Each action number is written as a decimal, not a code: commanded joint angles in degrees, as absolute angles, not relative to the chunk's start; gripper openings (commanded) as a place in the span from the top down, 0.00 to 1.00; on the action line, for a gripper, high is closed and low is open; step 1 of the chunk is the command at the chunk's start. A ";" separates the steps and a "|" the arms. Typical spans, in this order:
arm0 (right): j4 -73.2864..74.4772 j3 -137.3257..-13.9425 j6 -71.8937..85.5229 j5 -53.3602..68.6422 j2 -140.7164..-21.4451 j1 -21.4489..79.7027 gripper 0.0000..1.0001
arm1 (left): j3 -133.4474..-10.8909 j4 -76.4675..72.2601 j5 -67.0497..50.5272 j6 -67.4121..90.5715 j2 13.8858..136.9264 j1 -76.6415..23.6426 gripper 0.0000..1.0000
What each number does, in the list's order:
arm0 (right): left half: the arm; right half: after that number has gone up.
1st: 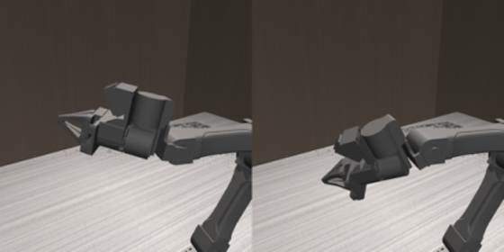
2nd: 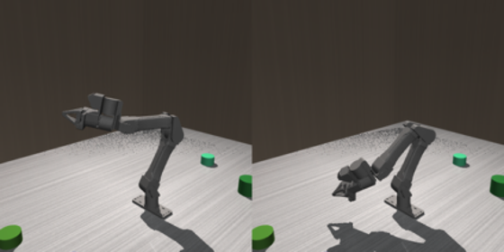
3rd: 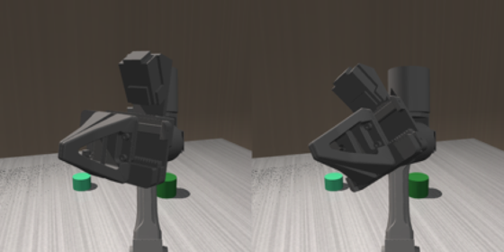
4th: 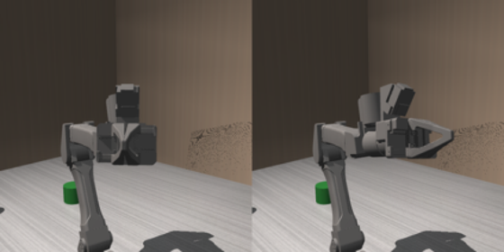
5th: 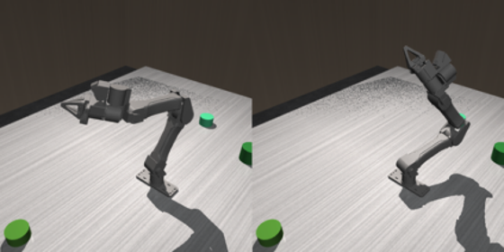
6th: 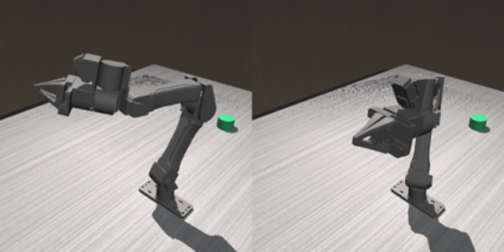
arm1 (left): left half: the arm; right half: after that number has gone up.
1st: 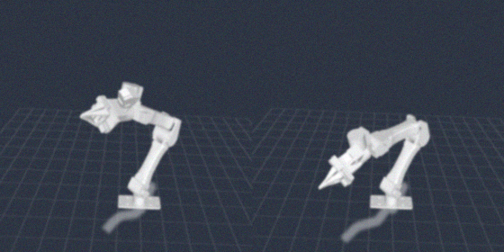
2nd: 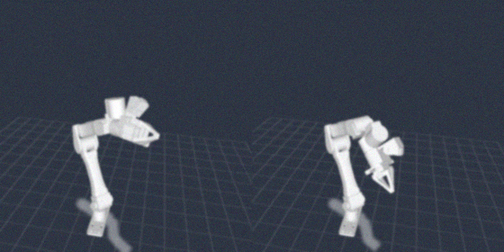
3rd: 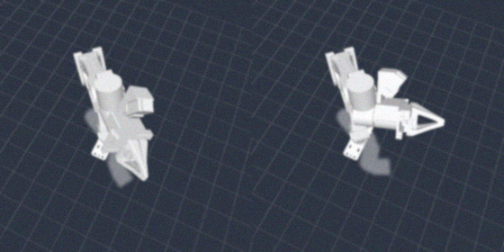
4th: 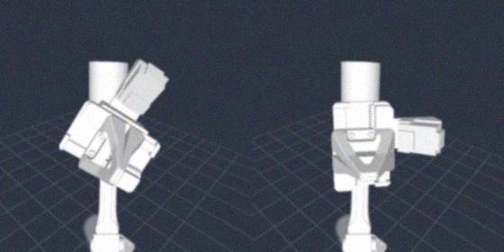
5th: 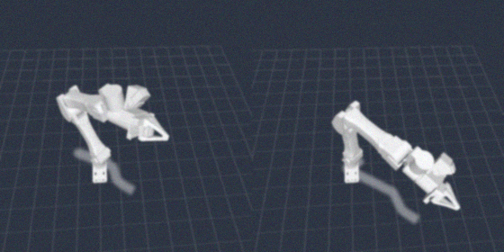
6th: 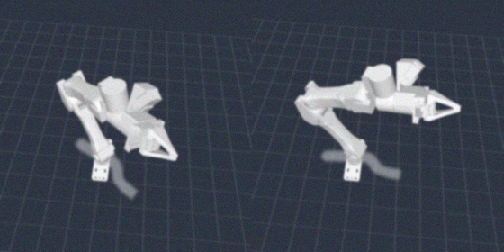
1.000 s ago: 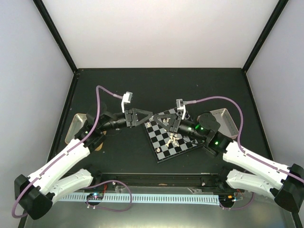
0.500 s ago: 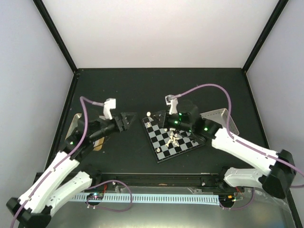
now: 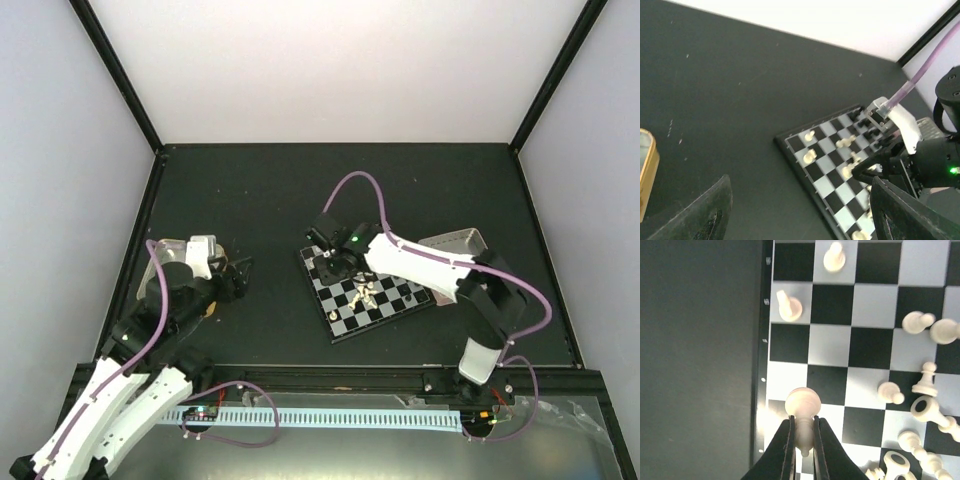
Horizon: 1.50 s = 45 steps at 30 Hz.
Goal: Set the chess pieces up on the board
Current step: Place the chess piece on the chessboard, then adjust the chess piece on the chessboard.
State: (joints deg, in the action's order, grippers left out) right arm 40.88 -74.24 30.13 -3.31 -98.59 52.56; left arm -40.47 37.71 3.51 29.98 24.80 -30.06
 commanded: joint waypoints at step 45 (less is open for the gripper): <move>51.53 -95.14 27.76 -11.69 -121.07 54.84 0.89 | -37.45 39.93 6.24 26.93 23.02 -29.78 0.23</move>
